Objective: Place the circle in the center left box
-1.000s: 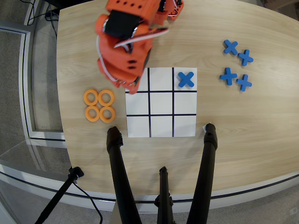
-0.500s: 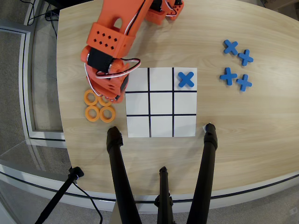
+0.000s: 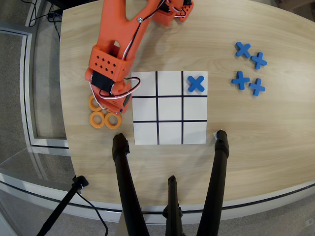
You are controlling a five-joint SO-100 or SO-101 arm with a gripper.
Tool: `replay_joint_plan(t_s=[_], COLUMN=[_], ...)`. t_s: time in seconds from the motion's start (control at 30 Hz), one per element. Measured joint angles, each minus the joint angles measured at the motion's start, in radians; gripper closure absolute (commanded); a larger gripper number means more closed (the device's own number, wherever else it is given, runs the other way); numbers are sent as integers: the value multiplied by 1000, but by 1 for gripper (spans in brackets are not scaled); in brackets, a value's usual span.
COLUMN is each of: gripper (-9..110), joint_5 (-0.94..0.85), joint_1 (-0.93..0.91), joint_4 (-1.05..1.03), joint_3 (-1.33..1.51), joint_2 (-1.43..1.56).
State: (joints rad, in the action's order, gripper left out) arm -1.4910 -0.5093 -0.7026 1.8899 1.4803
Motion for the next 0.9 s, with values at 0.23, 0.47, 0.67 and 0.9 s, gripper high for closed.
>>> replay_joint_plan(t_s=[0.23,0.47,0.67,0.9], gripper=[89,89,89,89], joint_5=[0,0,18,21], joint_1=[0,-8,-21,-21], joint_4=[40,43,43,57], joint_3=[-12,-41,-41,-44], joint_2=[-72,-124,-147,-167])
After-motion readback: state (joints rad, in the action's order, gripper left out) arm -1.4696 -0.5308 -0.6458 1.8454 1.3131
